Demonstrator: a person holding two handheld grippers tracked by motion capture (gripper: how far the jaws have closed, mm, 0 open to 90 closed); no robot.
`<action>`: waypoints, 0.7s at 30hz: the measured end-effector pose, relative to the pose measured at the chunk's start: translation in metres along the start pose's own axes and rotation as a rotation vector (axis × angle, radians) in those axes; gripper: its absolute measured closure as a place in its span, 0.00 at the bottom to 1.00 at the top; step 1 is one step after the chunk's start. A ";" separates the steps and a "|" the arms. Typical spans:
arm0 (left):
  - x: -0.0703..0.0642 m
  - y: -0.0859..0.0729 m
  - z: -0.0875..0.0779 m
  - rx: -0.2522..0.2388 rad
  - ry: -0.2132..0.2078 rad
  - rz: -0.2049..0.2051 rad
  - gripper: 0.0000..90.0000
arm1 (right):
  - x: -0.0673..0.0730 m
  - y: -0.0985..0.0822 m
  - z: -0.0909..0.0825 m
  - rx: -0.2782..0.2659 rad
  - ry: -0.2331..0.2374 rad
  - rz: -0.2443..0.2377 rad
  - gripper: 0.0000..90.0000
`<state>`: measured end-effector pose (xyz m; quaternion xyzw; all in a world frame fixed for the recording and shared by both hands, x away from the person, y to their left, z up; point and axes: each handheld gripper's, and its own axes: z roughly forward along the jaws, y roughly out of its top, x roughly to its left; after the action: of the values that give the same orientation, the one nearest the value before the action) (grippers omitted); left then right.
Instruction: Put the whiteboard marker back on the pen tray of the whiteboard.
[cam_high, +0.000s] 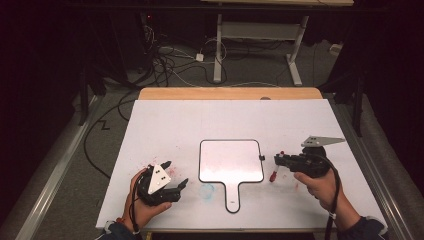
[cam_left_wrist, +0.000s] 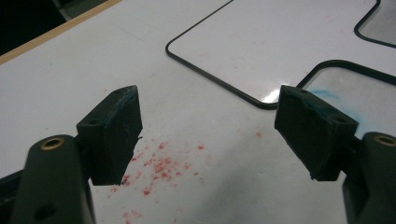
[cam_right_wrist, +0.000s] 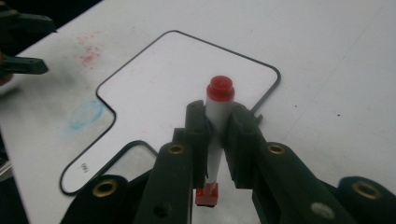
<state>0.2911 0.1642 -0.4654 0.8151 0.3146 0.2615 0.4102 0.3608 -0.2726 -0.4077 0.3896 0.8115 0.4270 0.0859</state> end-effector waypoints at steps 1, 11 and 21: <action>0.000 0.000 0.001 0.001 -0.002 0.001 0.25 | 0.000 0.001 0.006 0.015 0.002 0.001 0.90; -0.004 -0.001 0.008 0.040 -0.014 0.015 0.25 | -0.021 0.009 0.063 -0.001 0.013 0.103 0.87; -0.003 -0.002 0.010 0.055 -0.027 0.000 0.25 | -0.037 -0.003 0.094 0.024 -0.086 0.145 0.84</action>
<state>0.2956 0.1583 -0.4726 0.8294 0.3162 0.2418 0.3920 0.4282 -0.2410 -0.4752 0.4664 0.7817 0.4051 0.0850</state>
